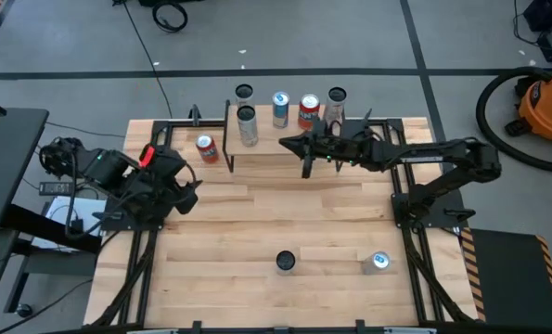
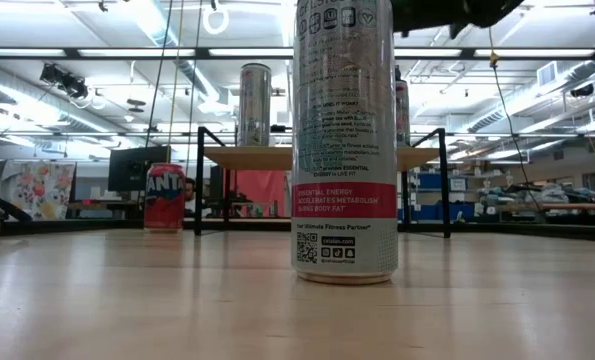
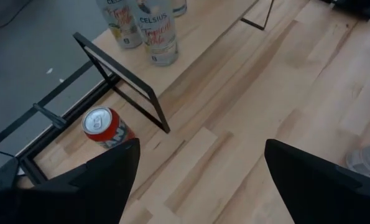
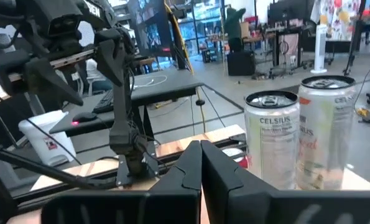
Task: Place canned beverage on shelf
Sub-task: Put the white yellow soda can on the shelf aligned with the other white yellow soda can
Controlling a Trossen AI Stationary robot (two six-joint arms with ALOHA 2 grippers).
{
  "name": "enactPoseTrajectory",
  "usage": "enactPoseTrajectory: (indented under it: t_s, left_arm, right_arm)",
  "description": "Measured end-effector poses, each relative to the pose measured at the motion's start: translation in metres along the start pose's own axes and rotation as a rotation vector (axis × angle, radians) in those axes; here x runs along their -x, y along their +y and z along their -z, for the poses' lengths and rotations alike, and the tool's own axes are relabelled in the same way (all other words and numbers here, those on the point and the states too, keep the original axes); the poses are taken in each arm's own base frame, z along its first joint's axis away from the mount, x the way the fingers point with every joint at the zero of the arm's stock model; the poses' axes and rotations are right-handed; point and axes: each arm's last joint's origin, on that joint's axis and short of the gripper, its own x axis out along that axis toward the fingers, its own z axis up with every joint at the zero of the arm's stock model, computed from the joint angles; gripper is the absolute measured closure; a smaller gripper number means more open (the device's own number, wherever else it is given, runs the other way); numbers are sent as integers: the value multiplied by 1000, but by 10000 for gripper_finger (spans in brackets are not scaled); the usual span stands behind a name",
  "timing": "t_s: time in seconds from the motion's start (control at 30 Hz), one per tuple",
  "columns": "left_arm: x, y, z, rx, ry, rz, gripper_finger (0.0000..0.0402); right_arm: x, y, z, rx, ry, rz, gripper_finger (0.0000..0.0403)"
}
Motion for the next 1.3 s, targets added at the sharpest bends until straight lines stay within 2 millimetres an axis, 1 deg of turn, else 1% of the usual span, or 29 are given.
enactPoseTrajectory:
  t_s: [0.27, 0.4, 0.53, 0.67, 0.8, 0.9, 0.97, 1.07, 1.2, 1.3]
  left_arm:
    - [-5, -6, 13, -8, -19, -13, 44]
    - [-12, -9, 20, 7, -31, -37, 44]
    - [-17, -14, 22, 32, -41, -26, 44]
    - [-17, -18, 22, 41, -53, -6, 44]
    - [-16, -18, 23, 34, -59, -3, 44]
    - [-16, -18, 22, 11, -61, -6, 44]
    - [-16, -18, 23, -2, -60, -8, 44]
    - [-16, -18, 23, -9, -59, -9, 44]
    - [-16, -17, 23, -25, -59, -10, 44]
    - [-16, -18, 23, -25, -59, -10, 44]
  right_arm:
    - [-27, -5, 21, 61, -88, -8, 396]
    - [-45, -11, 28, 68, -67, -18, 396]
    - [-67, -11, 25, 105, -69, -39, 396]
    - [-82, -11, 23, 127, -60, -25, 396]
    - [-97, -13, 26, 136, -47, -19, 396]
    - [-107, -15, 32, 132, -24, 0, 396]
    - [-112, -18, 37, 132, -10, 21, 396]
    - [-118, -21, 39, 132, -10, 36, 396]
    - [-118, -24, 36, 134, -17, 108, 396]
    - [-118, -26, 35, 134, -15, 114, 396]
